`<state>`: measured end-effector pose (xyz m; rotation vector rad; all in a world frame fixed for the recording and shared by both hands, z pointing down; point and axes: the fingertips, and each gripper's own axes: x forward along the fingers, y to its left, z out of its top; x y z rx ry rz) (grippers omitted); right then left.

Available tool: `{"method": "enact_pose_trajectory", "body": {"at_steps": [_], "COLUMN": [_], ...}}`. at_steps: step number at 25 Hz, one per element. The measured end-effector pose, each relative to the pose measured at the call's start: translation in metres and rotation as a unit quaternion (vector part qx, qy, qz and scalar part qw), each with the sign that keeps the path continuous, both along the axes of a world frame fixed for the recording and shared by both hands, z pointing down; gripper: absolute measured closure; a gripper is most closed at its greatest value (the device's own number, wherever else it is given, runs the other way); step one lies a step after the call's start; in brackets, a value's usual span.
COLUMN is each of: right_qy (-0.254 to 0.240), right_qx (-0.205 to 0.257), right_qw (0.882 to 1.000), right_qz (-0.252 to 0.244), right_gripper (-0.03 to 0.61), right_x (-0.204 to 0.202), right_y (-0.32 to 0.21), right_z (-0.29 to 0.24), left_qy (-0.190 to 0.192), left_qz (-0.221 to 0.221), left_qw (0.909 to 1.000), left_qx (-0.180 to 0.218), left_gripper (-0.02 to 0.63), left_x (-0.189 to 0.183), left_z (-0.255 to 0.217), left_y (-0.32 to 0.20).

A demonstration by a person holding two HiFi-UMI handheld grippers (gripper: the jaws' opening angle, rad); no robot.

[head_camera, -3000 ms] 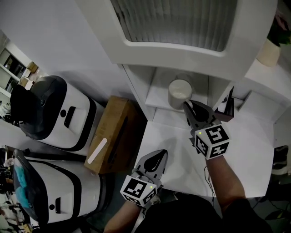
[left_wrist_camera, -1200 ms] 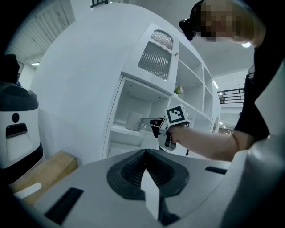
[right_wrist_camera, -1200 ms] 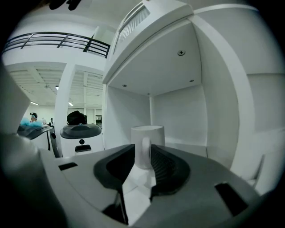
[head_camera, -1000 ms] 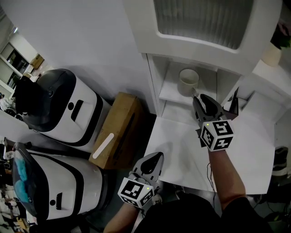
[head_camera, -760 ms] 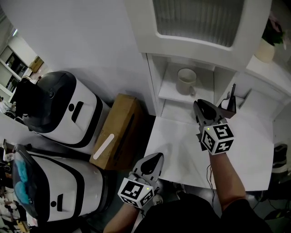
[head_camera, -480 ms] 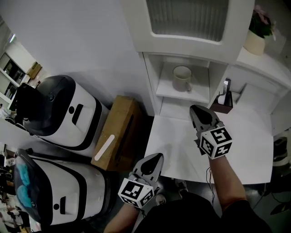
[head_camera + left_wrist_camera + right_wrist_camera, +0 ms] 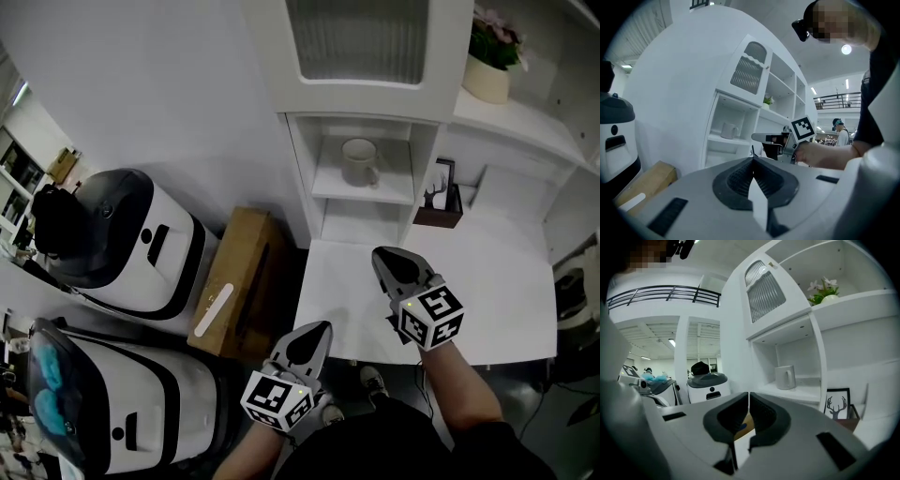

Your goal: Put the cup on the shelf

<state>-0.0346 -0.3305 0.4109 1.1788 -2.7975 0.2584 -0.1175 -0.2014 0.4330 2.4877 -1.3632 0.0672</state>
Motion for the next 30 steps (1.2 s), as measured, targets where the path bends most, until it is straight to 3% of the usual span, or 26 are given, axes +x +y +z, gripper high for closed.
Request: {"method": "enact_pose_trajectory", "body": {"at_steps": [30], "right_qy": [-0.019], "right_qx": [0.001], "right_qw": [1.0], "right_qz": [0.008], "right_gripper": [0.574], "right_x": [-0.018], "right_y": [0.151], "right_z": [-0.008], "left_qy": [-0.003], "left_qz": [0.056], "left_qw": [0.9983], "left_qx": [0.012], "left_gripper": [0.609], "left_x": [-0.007], "left_z": [-0.005], "left_y": [0.095]}}
